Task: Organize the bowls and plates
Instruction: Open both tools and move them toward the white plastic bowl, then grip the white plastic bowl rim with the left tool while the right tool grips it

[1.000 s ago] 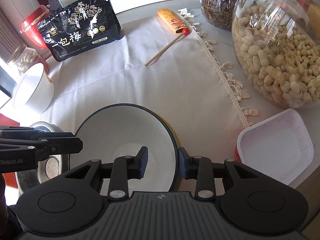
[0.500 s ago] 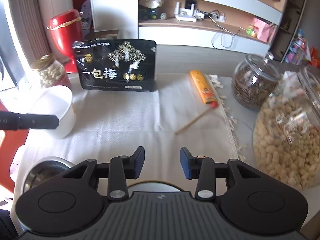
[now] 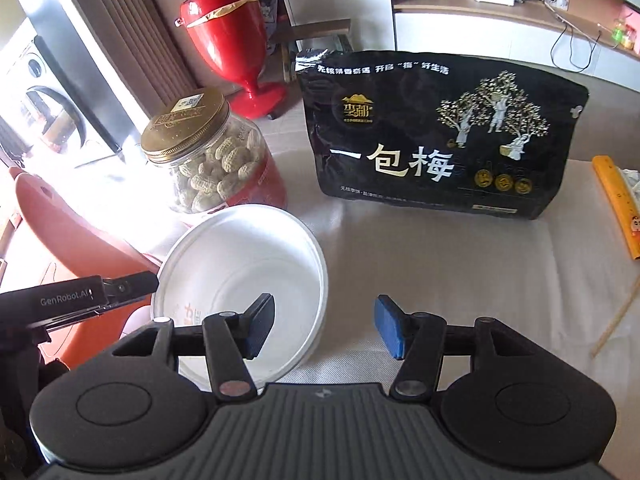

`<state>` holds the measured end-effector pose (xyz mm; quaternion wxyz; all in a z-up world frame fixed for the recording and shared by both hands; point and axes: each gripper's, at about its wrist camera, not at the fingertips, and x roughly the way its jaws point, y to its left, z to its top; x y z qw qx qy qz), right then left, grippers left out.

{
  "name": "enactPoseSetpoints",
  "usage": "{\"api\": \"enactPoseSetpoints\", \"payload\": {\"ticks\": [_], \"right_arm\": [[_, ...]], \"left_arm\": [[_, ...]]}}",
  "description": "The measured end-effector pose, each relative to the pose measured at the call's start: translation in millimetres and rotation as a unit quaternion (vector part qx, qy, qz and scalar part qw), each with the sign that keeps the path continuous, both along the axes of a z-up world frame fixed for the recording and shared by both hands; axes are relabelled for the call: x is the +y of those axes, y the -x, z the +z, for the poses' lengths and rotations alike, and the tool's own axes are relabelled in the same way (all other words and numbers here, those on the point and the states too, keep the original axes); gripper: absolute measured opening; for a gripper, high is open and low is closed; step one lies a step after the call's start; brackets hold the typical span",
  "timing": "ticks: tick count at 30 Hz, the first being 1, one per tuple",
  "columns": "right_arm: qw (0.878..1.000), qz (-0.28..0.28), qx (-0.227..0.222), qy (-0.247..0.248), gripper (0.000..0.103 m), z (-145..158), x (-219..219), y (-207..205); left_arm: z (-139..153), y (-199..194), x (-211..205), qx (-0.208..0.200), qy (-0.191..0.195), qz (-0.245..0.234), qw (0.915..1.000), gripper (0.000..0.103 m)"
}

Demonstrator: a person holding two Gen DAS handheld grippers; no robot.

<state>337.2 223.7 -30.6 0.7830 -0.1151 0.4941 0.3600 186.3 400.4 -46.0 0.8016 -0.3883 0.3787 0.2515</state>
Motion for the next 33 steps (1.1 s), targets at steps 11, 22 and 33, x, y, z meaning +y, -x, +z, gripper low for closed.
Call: {"api": "enactPoseSetpoints", "payload": {"ticks": [11,22,33], "right_arm": [[0.993,-0.017,0.116,0.03,0.022,-65,-8,-17],[0.992,-0.065,0.101,0.046,0.026,-50,-103,-31],[0.986,-0.098,0.132,0.03,0.029,-75,-98,-48]], "left_arm": [[-18,-20,-28,-0.004,0.064,-0.065,0.9958,0.029],[-25,-61,-91,0.013,0.07,-0.166,0.9836,0.03],[-39,-74,-107,0.049,0.036,-0.159,0.9854,0.03]]}}
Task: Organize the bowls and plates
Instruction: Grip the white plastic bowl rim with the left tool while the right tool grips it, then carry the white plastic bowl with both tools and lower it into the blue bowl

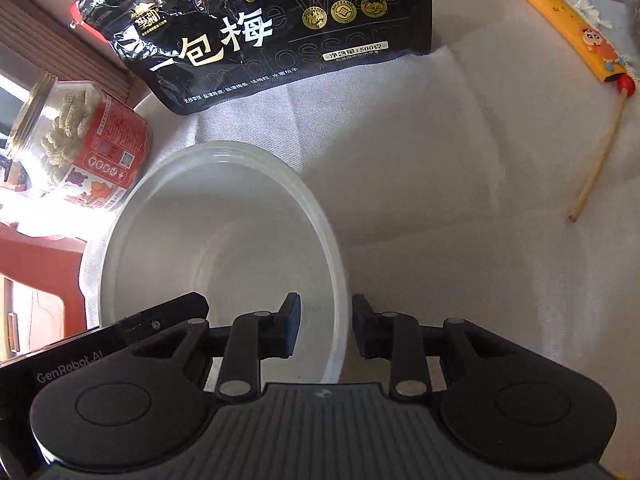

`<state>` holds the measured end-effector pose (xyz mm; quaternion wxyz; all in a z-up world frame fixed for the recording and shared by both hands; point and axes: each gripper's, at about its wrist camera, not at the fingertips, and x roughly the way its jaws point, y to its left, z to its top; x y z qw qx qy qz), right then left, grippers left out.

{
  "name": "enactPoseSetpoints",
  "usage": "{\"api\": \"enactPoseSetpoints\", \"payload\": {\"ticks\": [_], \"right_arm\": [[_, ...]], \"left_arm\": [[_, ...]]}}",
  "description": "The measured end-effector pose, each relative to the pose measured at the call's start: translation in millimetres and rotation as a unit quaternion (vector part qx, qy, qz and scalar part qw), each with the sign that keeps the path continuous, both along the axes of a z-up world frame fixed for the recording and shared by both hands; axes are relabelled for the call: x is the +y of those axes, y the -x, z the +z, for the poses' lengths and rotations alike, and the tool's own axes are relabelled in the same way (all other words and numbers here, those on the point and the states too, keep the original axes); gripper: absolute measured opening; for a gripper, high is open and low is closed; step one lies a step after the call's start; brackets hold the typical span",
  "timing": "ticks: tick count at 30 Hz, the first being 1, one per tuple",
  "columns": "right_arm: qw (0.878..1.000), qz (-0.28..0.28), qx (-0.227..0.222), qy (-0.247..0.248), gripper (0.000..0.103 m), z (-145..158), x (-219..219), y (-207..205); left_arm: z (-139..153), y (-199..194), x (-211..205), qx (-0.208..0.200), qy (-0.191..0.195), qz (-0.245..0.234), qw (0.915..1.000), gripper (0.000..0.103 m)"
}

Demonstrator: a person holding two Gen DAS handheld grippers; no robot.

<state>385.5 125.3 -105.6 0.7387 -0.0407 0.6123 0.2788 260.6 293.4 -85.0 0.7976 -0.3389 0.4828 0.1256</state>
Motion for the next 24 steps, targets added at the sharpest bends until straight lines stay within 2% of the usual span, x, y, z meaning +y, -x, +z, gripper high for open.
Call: {"api": "enactPoseSetpoints", "payload": {"ticks": [3,5,7,11,14,17,20,24], "right_arm": [[1.0,0.005,-0.014,-0.004,0.026,13,-1,7],[0.999,0.007,-0.036,-0.015,0.026,31,-9,12],[0.998,0.002,-0.057,-0.032,0.026,56,-26,18],[0.994,-0.003,-0.094,-0.057,0.025,109,-78,41],[0.99,-0.009,-0.129,-0.051,0.025,136,-121,62],[0.991,-0.04,-0.124,-0.039,0.025,143,-162,74],[0.991,-0.062,-0.118,-0.009,0.025,137,-194,89],[0.993,-0.079,-0.091,0.019,0.025,118,-220,99]], "left_arm": [[13,2,-2,-0.012,-0.005,0.003,0.9999,0.029],[30,8,-6,-0.034,0.001,-0.001,0.9994,0.026],[50,15,-13,-0.064,0.003,-0.013,0.9978,0.027],[99,32,-51,-0.14,-0.008,-0.073,0.9874,0.028],[112,33,-82,-0.16,0.019,-0.116,0.9801,0.029],[110,28,-115,-0.152,0.03,-0.168,0.9735,0.028],[97,24,-148,-0.121,0.043,-0.237,0.9631,0.028],[78,21,-172,-0.087,0.053,-0.279,0.955,0.028]]}}
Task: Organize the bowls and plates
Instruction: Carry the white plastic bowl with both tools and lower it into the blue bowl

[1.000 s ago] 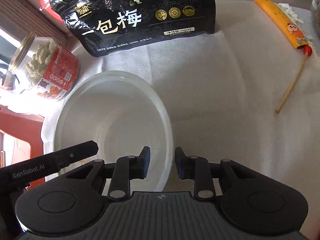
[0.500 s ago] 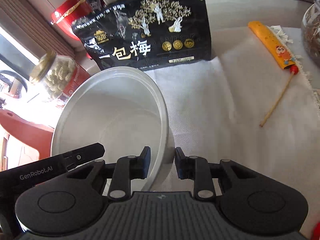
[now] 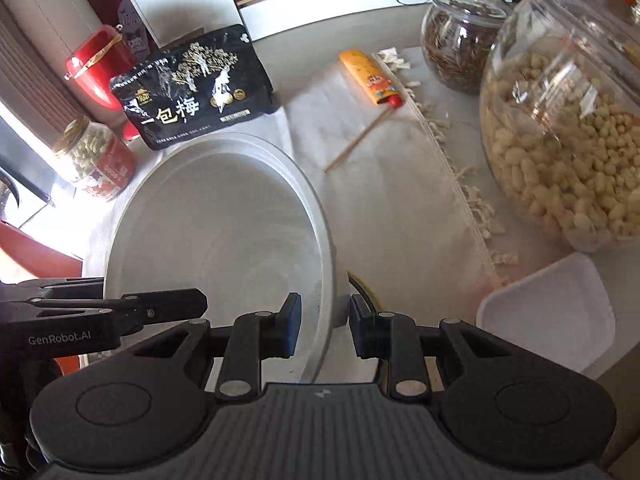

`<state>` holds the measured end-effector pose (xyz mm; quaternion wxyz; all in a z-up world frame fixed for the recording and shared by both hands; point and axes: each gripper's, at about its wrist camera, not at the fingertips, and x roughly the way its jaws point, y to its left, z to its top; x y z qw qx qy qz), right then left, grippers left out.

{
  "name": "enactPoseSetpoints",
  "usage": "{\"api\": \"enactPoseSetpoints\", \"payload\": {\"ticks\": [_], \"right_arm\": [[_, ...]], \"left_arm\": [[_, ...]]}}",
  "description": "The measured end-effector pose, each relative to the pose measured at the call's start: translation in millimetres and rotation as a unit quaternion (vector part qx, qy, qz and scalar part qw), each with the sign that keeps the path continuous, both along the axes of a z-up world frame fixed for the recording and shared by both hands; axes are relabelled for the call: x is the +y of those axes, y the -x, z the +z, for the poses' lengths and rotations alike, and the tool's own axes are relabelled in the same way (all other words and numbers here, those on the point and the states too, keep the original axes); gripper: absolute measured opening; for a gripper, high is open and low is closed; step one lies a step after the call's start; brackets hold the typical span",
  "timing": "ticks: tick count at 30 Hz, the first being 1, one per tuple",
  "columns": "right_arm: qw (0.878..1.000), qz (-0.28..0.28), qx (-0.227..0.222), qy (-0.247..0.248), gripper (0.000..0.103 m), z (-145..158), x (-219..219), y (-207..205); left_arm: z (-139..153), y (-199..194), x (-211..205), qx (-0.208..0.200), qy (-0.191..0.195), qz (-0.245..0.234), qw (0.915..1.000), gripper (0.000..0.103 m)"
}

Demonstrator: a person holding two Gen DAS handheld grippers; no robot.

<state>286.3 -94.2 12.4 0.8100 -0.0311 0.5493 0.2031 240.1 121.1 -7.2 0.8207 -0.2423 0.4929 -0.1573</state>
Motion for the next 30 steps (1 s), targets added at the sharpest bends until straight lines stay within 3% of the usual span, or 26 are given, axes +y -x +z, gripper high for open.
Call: {"api": "enactPoseSetpoints", "payload": {"ticks": [6,11,16,22,27,30], "right_arm": [[0.999,-0.014,0.031,0.004,0.026,-29,-11,9],[1.0,0.004,0.002,-0.001,0.027,-30,-9,18],[0.997,0.032,-0.071,-0.028,0.027,-25,-18,30],[0.991,0.029,-0.101,-0.077,0.028,-31,-33,33],[0.988,0.036,-0.112,-0.1,0.028,-36,-49,43],[0.988,0.033,-0.117,-0.099,0.028,-43,-59,49]], "left_arm": [[-14,1,-12,0.015,-0.03,-0.017,0.9993,0.028],[-14,12,-11,0.011,-0.032,-0.014,0.9993,0.027],[-1,38,-6,-0.023,-0.043,0.036,0.9982,0.027],[5,53,-9,-0.031,0.0,0.122,0.9921,0.027],[20,59,-23,-0.042,-0.04,0.144,0.9879,0.027],[22,61,-31,-0.048,-0.089,0.137,0.9855,0.027]]}}
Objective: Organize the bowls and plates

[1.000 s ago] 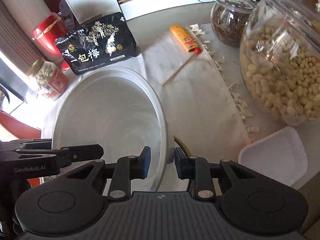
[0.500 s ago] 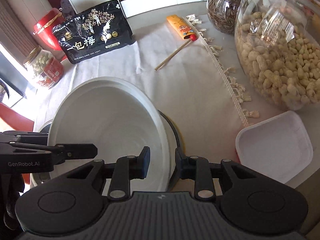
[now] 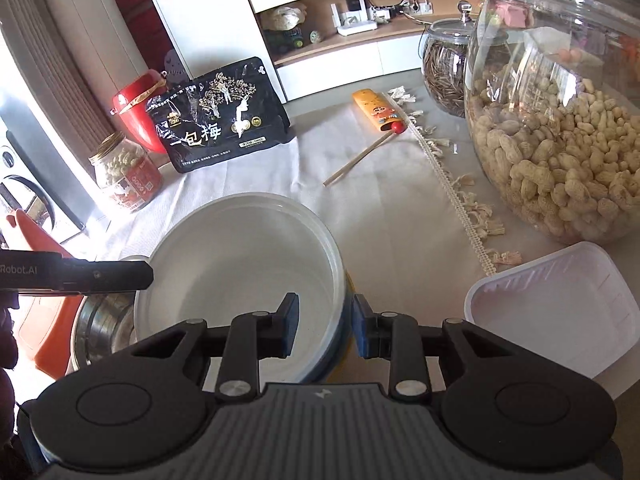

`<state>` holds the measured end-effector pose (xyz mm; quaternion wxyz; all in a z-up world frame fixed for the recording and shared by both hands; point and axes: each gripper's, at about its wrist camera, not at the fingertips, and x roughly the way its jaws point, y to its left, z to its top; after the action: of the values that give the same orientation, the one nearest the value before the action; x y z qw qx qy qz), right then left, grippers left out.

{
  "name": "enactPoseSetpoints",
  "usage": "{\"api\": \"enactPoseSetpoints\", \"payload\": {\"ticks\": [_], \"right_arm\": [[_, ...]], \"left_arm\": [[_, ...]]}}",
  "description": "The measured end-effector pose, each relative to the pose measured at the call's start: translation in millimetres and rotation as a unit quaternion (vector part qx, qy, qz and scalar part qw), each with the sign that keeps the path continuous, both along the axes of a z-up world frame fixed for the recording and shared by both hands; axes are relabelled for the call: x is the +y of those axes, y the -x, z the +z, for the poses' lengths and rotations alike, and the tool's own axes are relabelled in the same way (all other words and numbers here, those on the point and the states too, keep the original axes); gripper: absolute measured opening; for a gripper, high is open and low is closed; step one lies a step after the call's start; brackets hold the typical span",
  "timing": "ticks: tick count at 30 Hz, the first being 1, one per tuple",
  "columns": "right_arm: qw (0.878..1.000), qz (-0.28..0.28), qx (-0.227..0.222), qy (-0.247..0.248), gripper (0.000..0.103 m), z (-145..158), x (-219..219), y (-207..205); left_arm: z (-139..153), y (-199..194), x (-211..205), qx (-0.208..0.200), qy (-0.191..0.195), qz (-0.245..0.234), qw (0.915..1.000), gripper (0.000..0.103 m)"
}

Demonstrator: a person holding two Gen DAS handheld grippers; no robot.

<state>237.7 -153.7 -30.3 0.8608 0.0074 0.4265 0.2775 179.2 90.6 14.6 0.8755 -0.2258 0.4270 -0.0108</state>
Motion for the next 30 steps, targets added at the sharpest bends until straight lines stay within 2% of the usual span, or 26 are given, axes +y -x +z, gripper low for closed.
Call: {"api": "enactPoseSetpoints", "payload": {"ticks": [1,3,5,7,9,11,14,18,22,24,27,30], "right_arm": [[1.0,-0.004,0.01,-0.001,0.028,-5,-4,-1],[1.0,-0.007,0.021,-0.017,0.033,-8,-11,-1],[0.999,0.003,0.005,-0.033,0.033,-2,-16,8],[0.998,0.021,-0.024,-0.054,0.033,12,-19,22],[0.995,0.041,-0.035,-0.079,0.034,22,-19,35],[0.992,0.068,-0.017,-0.101,0.035,27,-10,46],[0.986,0.117,0.031,-0.113,0.035,23,18,62],[0.982,0.152,0.065,-0.096,0.035,8,59,85],[0.986,0.147,0.055,-0.052,0.035,-6,99,100],[0.987,0.142,0.056,-0.048,0.035,-11,115,100],[0.991,0.121,0.048,-0.029,0.035,-18,137,99],[0.994,0.111,0.018,0.008,0.035,-24,159,97]], "left_arm": [[-3,1,0,0.009,-0.009,0.001,0.9999,0.026],[-4,4,6,0.013,0.004,-0.002,0.9999,0.026],[4,13,15,-0.001,0.003,-0.002,1.0,0.025],[18,29,25,-0.022,-0.038,0.003,0.999,0.025],[26,42,36,-0.017,-0.081,0.019,0.9964,0.025],[25,55,52,0.002,-0.106,0.044,0.9934,0.025],[7,72,81,0.038,-0.113,0.088,0.9889,0.025],[-19,82,111,0.065,-0.097,0.127,0.9851,0.025],[-29,82,132,0.065,-0.097,0.146,0.9823,0.025],[-33,81,138,0.071,-0.101,0.15,0.9809,0.025],[-41,81,143,0.069,-0.085,0.144,0.9835,0.025],[-49,82,144,0.065,-0.069,0.134,0.9864,0.025]]}}
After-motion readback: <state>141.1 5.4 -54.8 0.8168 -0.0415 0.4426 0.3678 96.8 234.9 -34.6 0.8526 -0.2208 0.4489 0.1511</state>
